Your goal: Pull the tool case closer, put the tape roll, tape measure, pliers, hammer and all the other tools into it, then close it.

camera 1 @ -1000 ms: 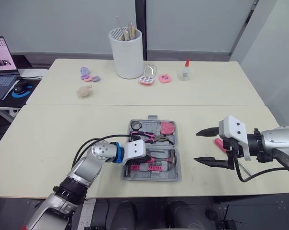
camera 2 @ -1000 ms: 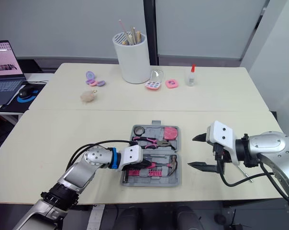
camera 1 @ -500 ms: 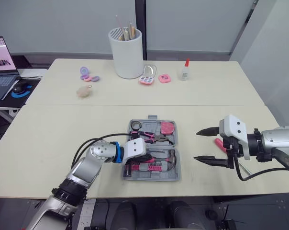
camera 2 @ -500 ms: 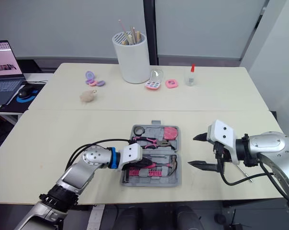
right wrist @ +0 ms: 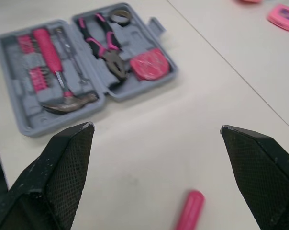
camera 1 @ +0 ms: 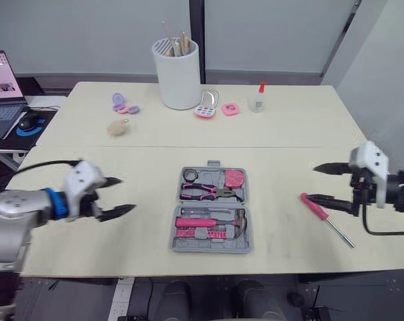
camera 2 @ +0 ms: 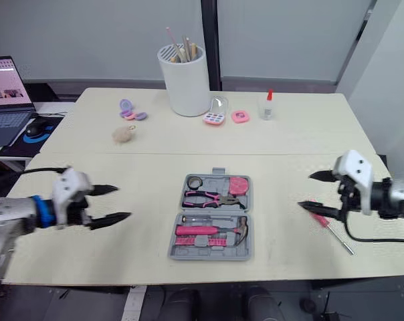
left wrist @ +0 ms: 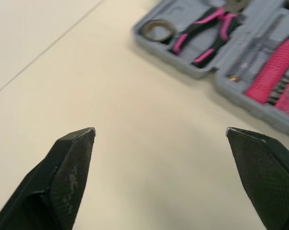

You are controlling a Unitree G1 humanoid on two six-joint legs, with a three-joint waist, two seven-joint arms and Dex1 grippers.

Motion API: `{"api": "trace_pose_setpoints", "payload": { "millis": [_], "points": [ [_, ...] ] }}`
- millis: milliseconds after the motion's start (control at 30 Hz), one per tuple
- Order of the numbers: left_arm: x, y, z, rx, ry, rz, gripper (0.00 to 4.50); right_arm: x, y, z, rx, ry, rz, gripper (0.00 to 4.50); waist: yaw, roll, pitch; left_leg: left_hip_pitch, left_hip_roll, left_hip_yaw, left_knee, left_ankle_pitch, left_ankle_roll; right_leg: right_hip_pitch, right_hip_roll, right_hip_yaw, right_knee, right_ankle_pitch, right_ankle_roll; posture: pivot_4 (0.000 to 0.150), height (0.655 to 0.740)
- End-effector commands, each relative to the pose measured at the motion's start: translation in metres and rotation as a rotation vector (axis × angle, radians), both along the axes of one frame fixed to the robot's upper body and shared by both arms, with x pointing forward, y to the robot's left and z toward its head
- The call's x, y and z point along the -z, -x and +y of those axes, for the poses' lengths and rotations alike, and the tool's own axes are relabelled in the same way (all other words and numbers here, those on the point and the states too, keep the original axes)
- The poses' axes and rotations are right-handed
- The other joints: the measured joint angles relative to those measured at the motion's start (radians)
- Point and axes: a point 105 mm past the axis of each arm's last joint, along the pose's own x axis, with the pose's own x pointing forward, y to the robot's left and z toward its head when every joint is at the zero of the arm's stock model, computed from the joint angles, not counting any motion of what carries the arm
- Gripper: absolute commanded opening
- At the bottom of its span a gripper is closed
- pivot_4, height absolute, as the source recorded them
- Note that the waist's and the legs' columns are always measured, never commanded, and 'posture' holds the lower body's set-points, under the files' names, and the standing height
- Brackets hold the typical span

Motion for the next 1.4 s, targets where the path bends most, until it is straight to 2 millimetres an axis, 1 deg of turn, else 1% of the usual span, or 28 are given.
{"api": "trace_pose_setpoints", "payload": {
  "millis": [33, 167, 233, 367, 433, 500, 567, 667, 900, 1067, 1100, 1167, 1233, 1267, 1333, 1400],
  "points": [
    [-0.014, 0.010, 0.037, -0.109, 0.010, -0.024, 4.48, -0.015, 0.003, -0.030, 0.078, 0.027, -0.050, 4.50, 0.000, 0.000, 0.000, 0.000, 0.000, 0.000, 0.000, 0.000, 0.000, 0.000, 0.000, 0.000, 0.000, 0.000, 0.000, 0.150, 0.7400],
    [-0.018, 0.015, 0.077, -0.252, 0.026, -0.037, 4.48, -0.011, 0.005, -0.066, 0.210, -0.022, -0.047, 4.50, 0.000, 0.000, 0.000, 0.000, 0.000, 0.001, -0.001, 0.000, 0.000, -0.001, 0.000, 0.000, 0.000, 0.000, 0.000, 0.150, 0.7400],
    [-0.018, 0.016, 0.092, -0.308, 0.035, -0.044, 4.48, -0.001, 0.007, -0.082, 0.264, -0.025, -0.036, 4.50, 0.000, 0.000, 0.000, 0.000, 0.000, 0.001, -0.001, 0.000, 0.000, -0.001, 0.000, 0.000, 0.000, 0.000, 0.000, 0.150, 0.7400],
    [-0.011, 0.020, 0.103, -0.345, 0.032, -0.034, 4.48, 0.007, 0.007, -0.099, 0.319, -0.031, -0.041, 4.50, 0.000, 0.000, 0.000, 0.000, 0.000, 0.002, -0.001, 0.000, 0.000, -0.001, 0.000, 0.001, 0.000, 0.000, 0.000, 0.150, 0.7400],
    [-0.005, 0.022, 0.106, -0.352, 0.023, -0.023, 4.48, 0.008, 0.005, -0.101, 0.337, -0.064, -0.047, 4.50, -0.002, 0.000, 0.000, 0.000, 0.000, 0.002, -0.001, 0.000, 0.000, -0.001, -0.001, 0.001, 0.000, 0.000, -0.001, 0.150, 0.7400],
    [-0.004, 0.022, 0.106, -0.354, 0.028, -0.026, 4.48, 0.010, 0.003, -0.101, 0.338, -0.063, -0.053, 4.50, -0.004, 0.000, 0.000, 0.000, 0.001, 0.002, -0.001, 0.000, 0.000, -0.002, 0.000, 0.001, 0.000, 0.000, -0.001, 0.150, 0.7400],
    [-0.004, 0.021, 0.105, -0.355, 0.034, -0.031, 4.48, 0.011, 0.002, -0.101, 0.337, -0.057, -0.055, 4.50, -0.004, 0.001, 0.000, 0.000, 0.001, 0.002, -0.001, 0.000, 0.000, -0.002, 0.000, 0.001, 0.001, 0.000, -0.001, 0.150, 0.7400],
    [-0.010, 0.017, 0.104, -0.363, 0.034, -0.076, 4.48, 0.007, -0.002, -0.099, 0.334, -0.057, -0.068, 4.50, -0.003, 0.001, 0.000, 0.000, 0.001, 0.002, -0.001, 0.000, 0.000, -0.002, 0.000, 0.001, 0.001, 0.001, -0.001, 0.150, 0.7400],
    [-0.015, 0.014, 0.102, -0.376, 0.053, -0.118, 4.48, 0.009, -0.004, -0.092, 0.318, -0.046, -0.071, 4.50, -0.002, 0.001, 0.000, 0.000, 0.001, 0.002, -0.001, 0.000, 0.000, -0.002, 0.000, 0.001, 0.001, 0.001, -0.002, 0.150, 0.7400],
    [-0.021, 0.012, 0.097, -0.370, 0.090, -0.164, 4.48, 0.009, -0.008, -0.099, 0.352, 0.003, -0.128, 4.50, -0.001, 0.001, 0.000, 0.000, 0.000, 0.002, -0.001, 0.000, 0.000, -0.002, -0.001, 0.001, 0.001, 0.001, -0.002, 0.150, 0.7400],
    [-0.026, 0.010, 0.094, -0.362, 0.109, -0.208, 4.48, 0.010, -0.009, -0.101, 0.360, 0.007, -0.134, 4.50, -0.001, 0.001, 0.000, 0.000, 0.000, 0.002, -0.001, 0.000, 0.000, -0.002, -0.001, 0.001, 0.001, 0.001, -0.002, 0.150, 0.7400],
    [-0.028, 0.008, 0.092, -0.358, 0.097, -0.227, 4.48, 0.011, -0.009, -0.103, 0.369, 0.007, -0.135, 4.50, -0.001, 0.001, 0.000, 0.000, 0.000, 0.003, -0.001, 0.000, 0.000, -0.002, -0.001, 0.001, 0.001, 0.001, -0.002, 0.150, 0.7400],
    [-0.027, 0.005, 0.087, -0.343, 0.048, -0.214, 4.48, 0.013, -0.008, -0.104, 0.370, 0.006, -0.132, 4.50, -0.001, 0.001, 0.000, 0.000, 0.000, 0.002, -0.001, 0.000, 0.000, -0.001, -0.001, 0.001, 0.001, 0.001, -0.002, 0.150, 0.7400],
    [-0.027, 0.003, 0.081, -0.316, 0.032, -0.204, 4.48, 0.013, -0.007, -0.104, 0.370, 0.006, -0.128, 4.50, -0.001, 0.001, 0.000, 0.000, 0.000, 0.002, -0.001, 0.000, 0.000, -0.001, 0.000, 0.001, 0.001, 0.001, -0.002, 0.150, 0.7400],
    [-0.037, -0.006, 0.064, -0.263, 0.061, -0.229, 4.48, 0.016, -0.004, -0.105, 0.370, 0.006, -0.114, 4.50, -0.001, 0.001, 0.000, 0.000, 0.000, 0.002, -0.001, 0.000, 0.000, -0.001, -0.001, 0.001, 0.001, 0.001, -0.002, 0.150, 0.7400],
    [-0.051, -0.015, 0.033, -0.159, 0.114, -0.251, 4.48, 0.021, 0.001, -0.104, 0.365, 0.005, -0.091, 4.50, 0.004, 0.000, 0.000, 0.000, 0.000, 0.002, -0.001, 0.000, 0.000, -0.001, 0.000, 0.001, 0.001, 0.001, -0.002, 0.150, 0.7400]
  ]
}}
